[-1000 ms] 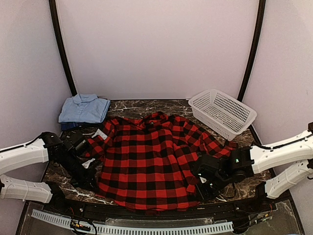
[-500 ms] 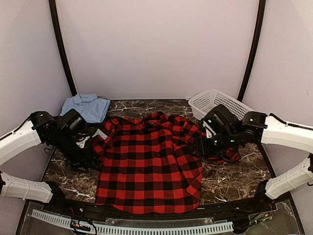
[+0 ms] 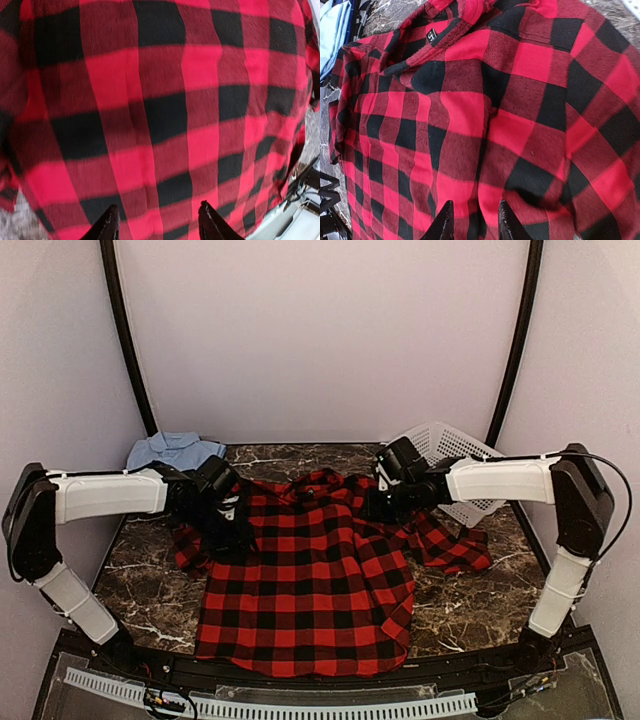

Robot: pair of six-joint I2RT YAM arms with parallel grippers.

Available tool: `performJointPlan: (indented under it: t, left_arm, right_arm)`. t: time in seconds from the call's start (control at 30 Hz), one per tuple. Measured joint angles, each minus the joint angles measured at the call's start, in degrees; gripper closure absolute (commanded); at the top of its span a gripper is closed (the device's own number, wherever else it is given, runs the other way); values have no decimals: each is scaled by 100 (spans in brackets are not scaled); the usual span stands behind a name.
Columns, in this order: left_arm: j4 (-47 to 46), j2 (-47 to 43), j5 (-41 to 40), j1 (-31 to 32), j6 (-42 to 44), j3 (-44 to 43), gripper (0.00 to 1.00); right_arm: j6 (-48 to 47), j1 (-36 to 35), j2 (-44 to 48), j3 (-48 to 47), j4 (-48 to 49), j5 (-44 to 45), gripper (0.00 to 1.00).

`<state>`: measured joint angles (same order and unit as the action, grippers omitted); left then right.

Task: Fold and stack the long sleeve shirts
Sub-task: Flatten out the crumpled shirt at the center of the board.

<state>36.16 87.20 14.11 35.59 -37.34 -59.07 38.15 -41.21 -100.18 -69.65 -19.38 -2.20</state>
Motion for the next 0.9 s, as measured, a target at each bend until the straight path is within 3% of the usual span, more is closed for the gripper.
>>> performJointPlan:
  t: [0.3, 0.53, 0.9]
  left_arm:
    - [-1237, 1054, -203, -400, 11, 0, 51]
    - [-1432, 1045, -376, -461, 31, 374, 51]
    - [-1722, 734, -387, -474, 33, 802, 51]
  right_arm:
    - [105, 212, -874, 83, 785, -122, 75]
    - [136, 518, -944, 527, 1016, -37, 74]
    - [-245, 1023, -1005, 476, 1027, 487, 73]
